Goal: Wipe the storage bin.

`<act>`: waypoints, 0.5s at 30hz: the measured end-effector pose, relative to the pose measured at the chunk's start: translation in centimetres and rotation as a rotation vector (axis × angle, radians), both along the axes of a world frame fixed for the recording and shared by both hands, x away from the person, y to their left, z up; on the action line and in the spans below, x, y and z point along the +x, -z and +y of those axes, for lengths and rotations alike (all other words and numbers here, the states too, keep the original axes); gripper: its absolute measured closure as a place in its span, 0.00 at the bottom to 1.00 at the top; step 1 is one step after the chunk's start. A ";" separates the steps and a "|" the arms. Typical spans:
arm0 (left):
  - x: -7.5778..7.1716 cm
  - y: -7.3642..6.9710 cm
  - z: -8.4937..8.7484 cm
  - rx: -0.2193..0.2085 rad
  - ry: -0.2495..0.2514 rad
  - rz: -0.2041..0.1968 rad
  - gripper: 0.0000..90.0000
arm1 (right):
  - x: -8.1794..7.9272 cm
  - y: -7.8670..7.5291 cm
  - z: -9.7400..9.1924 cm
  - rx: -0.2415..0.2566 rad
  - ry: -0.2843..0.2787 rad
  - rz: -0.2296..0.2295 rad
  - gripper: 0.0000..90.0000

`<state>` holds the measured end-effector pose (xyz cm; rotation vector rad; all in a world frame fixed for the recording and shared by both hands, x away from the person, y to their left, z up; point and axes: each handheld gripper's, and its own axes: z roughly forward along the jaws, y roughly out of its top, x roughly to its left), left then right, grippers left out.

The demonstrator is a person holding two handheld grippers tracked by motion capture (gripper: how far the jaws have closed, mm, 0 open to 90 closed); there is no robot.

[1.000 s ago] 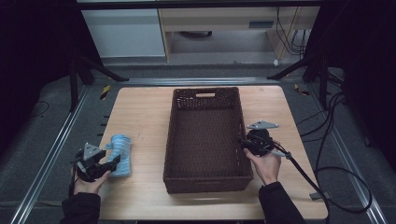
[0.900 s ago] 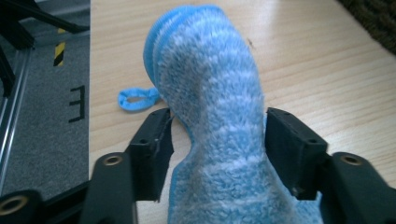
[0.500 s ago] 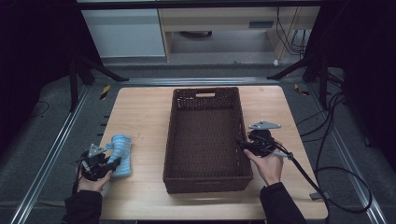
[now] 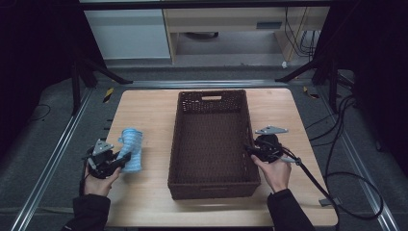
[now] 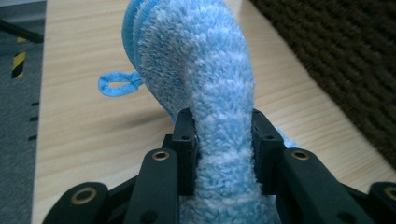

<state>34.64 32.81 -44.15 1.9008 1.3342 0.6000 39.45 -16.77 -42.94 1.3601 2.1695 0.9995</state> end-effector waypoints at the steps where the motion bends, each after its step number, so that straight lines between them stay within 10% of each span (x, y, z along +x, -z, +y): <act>1: 0.3 -0.1 -0.3 0.000 0.009 0.000 0.76 | 0.0 0.0 0.0 0.002 0.001 0.003 0.63; 15: 6.0 -1.9 -3.0 -0.072 0.034 -0.043 0.76 | -0.1 -0.1 0.3 0.002 0.017 0.005 0.75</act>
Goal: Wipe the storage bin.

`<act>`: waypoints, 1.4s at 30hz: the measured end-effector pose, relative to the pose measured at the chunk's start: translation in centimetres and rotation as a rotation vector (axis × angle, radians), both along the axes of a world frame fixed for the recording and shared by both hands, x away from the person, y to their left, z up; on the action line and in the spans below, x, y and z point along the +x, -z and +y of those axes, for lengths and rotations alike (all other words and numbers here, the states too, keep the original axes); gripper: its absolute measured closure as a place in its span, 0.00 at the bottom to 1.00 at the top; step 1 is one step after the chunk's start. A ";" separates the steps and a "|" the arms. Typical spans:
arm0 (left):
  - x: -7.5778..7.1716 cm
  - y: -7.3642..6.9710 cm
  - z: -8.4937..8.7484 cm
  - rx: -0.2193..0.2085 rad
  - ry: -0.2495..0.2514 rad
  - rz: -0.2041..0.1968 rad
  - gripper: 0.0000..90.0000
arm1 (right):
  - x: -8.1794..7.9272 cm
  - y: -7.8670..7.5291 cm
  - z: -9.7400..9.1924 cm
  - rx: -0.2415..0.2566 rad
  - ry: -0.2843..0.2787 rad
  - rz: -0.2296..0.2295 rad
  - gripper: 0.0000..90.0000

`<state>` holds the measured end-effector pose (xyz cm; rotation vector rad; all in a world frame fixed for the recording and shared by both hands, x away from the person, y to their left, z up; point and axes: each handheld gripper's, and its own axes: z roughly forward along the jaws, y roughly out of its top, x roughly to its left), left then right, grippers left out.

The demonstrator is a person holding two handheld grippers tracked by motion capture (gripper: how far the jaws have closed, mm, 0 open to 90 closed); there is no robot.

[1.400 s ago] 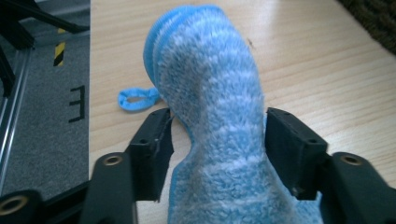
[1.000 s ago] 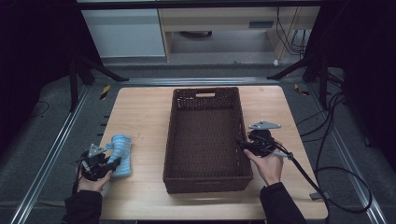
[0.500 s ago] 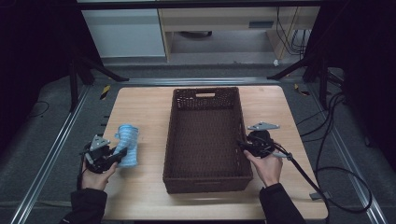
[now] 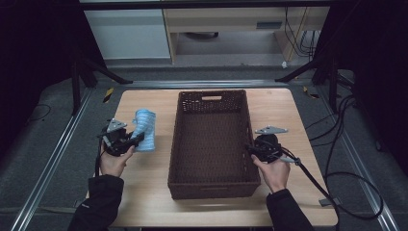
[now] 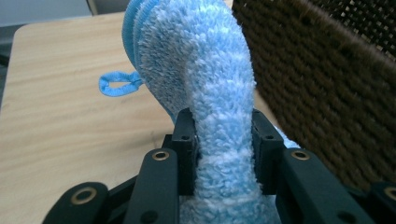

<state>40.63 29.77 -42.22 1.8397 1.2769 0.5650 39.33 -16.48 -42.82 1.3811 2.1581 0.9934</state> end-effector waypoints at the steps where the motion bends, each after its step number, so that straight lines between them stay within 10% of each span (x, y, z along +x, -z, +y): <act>1: 0.2 -0.1 -0.1 -0.002 0.003 -0.001 0.76 | 0.0 0.0 0.2 -0.013 0.002 -0.006 0.76; 20: 3.4 1.4 -2.0 -0.002 0.027 0.031 0.76 | 0.2 0.0 0.1 -0.005 -0.044 -0.039 0.79; 42: 6.6 5.5 -3.3 0.122 0.038 0.139 0.76 | 0.0 -0.1 1.3 0.020 -0.143 -0.033 0.79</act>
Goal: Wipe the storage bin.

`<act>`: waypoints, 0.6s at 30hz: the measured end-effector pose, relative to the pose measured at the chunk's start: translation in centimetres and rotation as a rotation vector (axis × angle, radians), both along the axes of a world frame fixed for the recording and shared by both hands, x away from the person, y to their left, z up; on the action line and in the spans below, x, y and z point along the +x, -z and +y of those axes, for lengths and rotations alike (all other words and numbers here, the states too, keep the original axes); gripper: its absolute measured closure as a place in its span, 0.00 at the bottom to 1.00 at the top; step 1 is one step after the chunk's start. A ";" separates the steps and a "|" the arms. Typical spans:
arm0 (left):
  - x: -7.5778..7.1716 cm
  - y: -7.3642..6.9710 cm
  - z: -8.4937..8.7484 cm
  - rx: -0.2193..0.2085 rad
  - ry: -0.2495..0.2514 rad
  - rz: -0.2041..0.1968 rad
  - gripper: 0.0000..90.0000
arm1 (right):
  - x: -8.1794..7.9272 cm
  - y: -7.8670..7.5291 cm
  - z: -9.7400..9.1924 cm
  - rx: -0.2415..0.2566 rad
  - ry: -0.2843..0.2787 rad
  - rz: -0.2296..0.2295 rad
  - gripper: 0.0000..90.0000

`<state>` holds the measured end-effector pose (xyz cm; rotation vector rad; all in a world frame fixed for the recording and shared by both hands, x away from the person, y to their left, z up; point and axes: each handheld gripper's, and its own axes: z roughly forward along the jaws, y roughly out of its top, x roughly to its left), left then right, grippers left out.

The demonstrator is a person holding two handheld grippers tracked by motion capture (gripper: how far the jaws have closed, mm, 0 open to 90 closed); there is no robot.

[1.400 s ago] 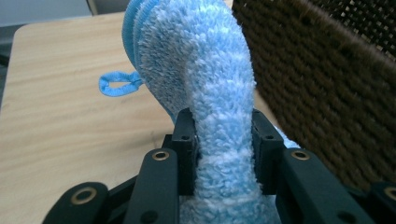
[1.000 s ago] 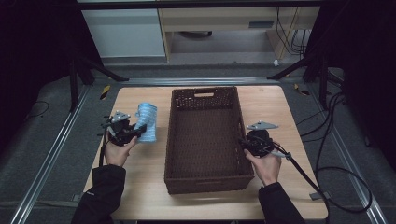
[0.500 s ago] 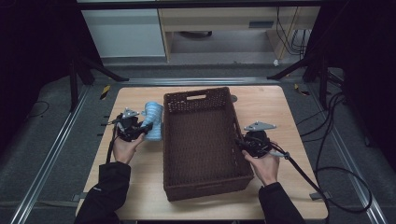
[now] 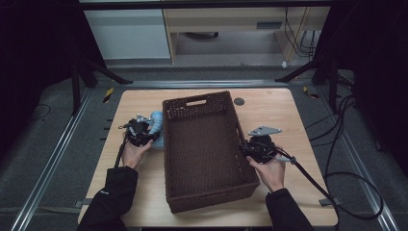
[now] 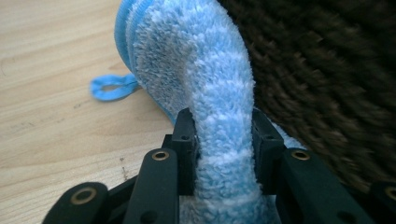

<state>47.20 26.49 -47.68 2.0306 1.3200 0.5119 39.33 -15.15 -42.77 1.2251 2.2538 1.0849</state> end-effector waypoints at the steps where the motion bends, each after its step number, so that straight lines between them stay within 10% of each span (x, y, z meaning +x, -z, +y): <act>1: 0.1 0.0 0.1 -0.007 0.003 0.000 0.76 | 0.0 0.0 0.0 0.001 -0.001 0.000 0.79; 9: 0.0 -1.1 0.4 -0.052 0.013 -0.019 0.76 | 0.2 0.1 0.0 -0.003 -0.010 -0.005 0.79; 18: -1.5 -5.6 0.3 -0.095 0.035 -0.168 0.76 | 0.1 0.1 0.0 -0.007 -0.013 -0.013 0.78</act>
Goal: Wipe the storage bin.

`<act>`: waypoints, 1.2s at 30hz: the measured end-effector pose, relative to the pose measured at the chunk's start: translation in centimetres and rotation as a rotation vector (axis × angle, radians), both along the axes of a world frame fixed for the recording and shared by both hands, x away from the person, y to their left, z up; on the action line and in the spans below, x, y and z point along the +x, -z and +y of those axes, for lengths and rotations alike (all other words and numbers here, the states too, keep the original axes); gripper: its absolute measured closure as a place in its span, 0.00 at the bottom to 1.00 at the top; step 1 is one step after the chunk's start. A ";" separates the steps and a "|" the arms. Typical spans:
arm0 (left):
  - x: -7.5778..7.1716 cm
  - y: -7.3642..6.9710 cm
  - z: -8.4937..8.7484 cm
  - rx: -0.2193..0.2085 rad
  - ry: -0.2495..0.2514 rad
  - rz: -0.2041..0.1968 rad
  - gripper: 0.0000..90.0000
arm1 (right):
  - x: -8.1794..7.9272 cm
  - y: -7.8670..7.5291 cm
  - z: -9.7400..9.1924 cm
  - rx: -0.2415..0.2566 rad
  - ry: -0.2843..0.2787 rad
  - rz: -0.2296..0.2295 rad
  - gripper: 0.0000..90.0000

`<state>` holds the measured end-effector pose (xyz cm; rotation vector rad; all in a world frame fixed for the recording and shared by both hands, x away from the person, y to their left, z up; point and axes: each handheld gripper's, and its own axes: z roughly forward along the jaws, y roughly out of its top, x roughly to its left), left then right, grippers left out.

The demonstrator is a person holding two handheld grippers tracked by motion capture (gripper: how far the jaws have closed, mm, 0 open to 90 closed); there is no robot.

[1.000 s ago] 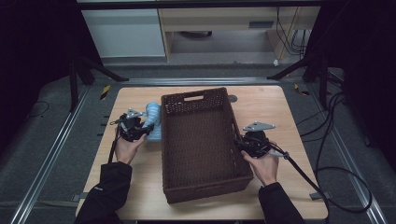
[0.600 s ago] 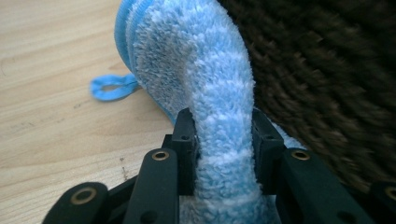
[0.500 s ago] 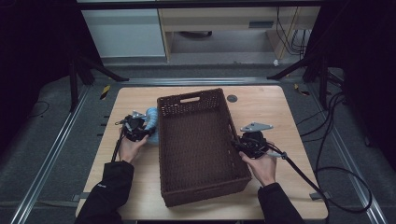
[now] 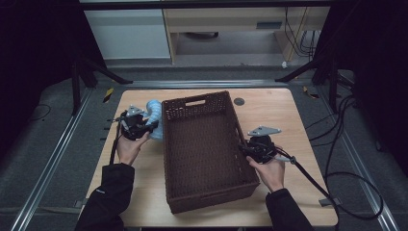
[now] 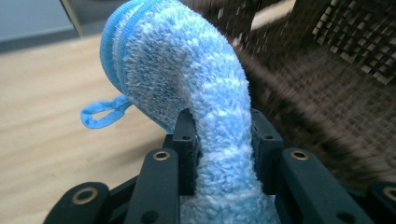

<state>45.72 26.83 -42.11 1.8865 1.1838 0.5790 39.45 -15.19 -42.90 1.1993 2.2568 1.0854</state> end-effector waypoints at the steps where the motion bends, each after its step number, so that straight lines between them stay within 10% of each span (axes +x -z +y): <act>1: -0.1 -0.2 0.1 -0.003 0.004 -0.008 0.76 | 0.0 0.0 0.0 0.001 0.001 0.002 0.78; 18: 0.1 5.1 -0.7 0.086 0.035 0.170 0.77 | 0.0 0.0 0.1 -0.003 0.011 0.006 0.79; 22: -0.7 4.8 -0.3 0.090 0.050 0.168 0.77 | 0.0 0.0 0.1 -0.003 0.012 0.008 0.79; 31: -2.7 0.4 -0.1 0.024 0.079 0.022 0.77 | 0.1 0.0 0.0 -0.001 0.012 0.009 0.79; 36: -3.1 1.3 -0.2 0.031 0.088 0.056 0.77 | 0.1 0.0 0.0 -0.001 0.014 0.010 0.79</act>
